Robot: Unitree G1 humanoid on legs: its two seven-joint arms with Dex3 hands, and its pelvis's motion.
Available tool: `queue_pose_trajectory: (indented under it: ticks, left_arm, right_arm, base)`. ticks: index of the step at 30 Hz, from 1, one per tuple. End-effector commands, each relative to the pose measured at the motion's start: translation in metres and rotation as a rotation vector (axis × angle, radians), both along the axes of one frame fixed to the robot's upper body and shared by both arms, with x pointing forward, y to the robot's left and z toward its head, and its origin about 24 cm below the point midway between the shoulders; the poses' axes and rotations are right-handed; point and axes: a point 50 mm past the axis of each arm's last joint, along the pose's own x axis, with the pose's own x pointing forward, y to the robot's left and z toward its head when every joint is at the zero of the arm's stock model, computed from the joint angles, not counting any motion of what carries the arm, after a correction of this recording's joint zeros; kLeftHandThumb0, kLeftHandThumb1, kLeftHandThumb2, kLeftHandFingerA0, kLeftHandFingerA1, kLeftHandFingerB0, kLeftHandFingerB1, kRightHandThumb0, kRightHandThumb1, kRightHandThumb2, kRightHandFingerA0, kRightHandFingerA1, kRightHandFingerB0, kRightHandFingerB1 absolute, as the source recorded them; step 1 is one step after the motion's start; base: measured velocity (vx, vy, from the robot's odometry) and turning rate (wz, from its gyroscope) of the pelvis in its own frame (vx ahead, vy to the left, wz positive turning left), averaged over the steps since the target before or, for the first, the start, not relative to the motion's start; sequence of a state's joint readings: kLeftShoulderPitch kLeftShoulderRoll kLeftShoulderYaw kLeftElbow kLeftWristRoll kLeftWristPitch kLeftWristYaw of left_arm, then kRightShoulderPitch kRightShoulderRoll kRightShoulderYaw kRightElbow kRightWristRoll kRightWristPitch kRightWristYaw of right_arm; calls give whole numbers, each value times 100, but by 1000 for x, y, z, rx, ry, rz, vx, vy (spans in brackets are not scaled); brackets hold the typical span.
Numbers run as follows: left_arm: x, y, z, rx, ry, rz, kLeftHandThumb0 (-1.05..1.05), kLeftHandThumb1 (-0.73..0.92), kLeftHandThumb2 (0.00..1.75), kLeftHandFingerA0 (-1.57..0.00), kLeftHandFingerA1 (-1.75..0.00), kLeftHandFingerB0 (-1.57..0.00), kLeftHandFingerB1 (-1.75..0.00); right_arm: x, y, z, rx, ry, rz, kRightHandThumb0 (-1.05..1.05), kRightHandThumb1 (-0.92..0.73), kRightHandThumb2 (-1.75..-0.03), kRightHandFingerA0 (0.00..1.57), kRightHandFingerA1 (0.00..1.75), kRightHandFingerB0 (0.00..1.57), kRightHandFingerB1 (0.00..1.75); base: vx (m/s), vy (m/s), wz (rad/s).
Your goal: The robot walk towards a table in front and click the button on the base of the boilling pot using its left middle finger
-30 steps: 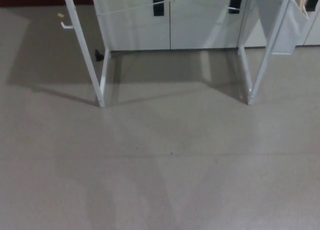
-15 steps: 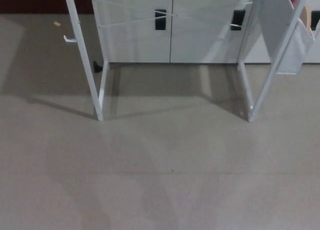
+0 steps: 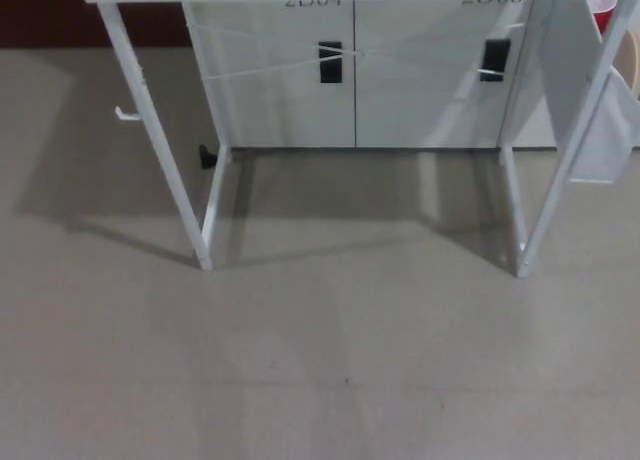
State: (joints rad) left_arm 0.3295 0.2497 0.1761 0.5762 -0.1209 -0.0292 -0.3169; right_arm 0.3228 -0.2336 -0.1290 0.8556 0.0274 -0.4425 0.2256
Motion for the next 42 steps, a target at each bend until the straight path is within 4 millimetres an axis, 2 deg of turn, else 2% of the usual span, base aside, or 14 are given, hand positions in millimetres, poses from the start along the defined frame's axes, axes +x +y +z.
queue_pose_trajectory:
  ticks: [1,5,6,8,9,10,15,16,18,19,22,23,24,42]
  left_arm:
    - [2,6,3,17,-7,5,3,45,90,-35,-62,-23,-53]
    - [2,9,2,17,-10,-9,2,45,90,-35,-62,-23,-54]
    - [0,9,2,24,-6,-9,5,65,58,-43,-55,-34,-41]
    - [0,10,2,37,-1,-2,2,63,58,-45,-53,-36,-41]
    - [-1,10,2,29,-4,-3,3,64,57,-44,-53,-35,-41]
    - [-1,10,2,28,-3,-8,2,44,89,-37,-63,-25,-54]
    - [0,10,2,12,-11,-8,2,44,90,-37,-63,-25,-55]
    - [-2,11,2,14,-9,-11,1,64,57,-44,-56,-35,-42]
    - [-4,12,2,25,-2,-6,2,64,57,-45,-55,-36,-42]
    - [-3,12,2,29,2,-11,1,44,89,-38,-63,-26,-55]
    - [3,13,4,43,-13,-35,0,44,89,-37,-63,-26,-55]
    - [3,13,4,36,-12,-22,1,44,89,-38,-63,-27,-55]
    - [4,13,4,41,-11,-30,0,64,57,-46,-56,-35,-42]
    - [10,12,6,46,-12,-74,-1,64,57,-49,-57,-41,-44]
  right_arm:
    - [1,1,3,-13,-17,20,-35,-64,-60,62,47,35,35]
    - [1,1,2,-18,-14,27,-42,-53,-75,58,56,31,44]
    - [0,2,0,-19,-3,22,-41,-52,-75,60,56,32,44]
    - [1,2,-1,0,-2,15,-33,-64,-59,64,47,35,35]
    - [0,3,0,-8,-2,20,-42,-52,-75,58,57,28,44]
    - [-1,3,1,-24,-5,33,-44,-52,-76,58,57,29,44]
    - [-1,5,2,-28,0,39,-35,-65,-60,65,48,34,35]
    - [-2,5,1,-32,5,42,-35,-65,-60,66,48,35,35]
    - [-3,6,0,-35,13,42,-35,-64,-60,66,48,35,35]
    - [-3,6,0,-33,10,46,-34,-64,-60,67,48,35,36]
    - [5,8,1,-29,0,45,-43,-51,-76,61,58,27,44]
    - [5,8,2,-37,-4,48,-35,-63,-59,69,49,33,35]
    - [5,8,2,-35,-6,46,-40,-51,-74,62,58,28,44]
    - [8,7,0,-11,2,36,-30,-65,-59,67,50,36,36]
  base:
    - [154,61,-16]
    - [369,129,-14]
    - [429,171,14]
    - [412,151,-36]
    - [413,138,4]
    - [374,121,8]
    - [295,-2,13]
    - [265,-117,23]
    - [343,-173,17]
    - [461,-239,33]
    - [470,-241,23]
    - [447,-221,12]
    - [263,-191,6]
    - [226,35,-6]
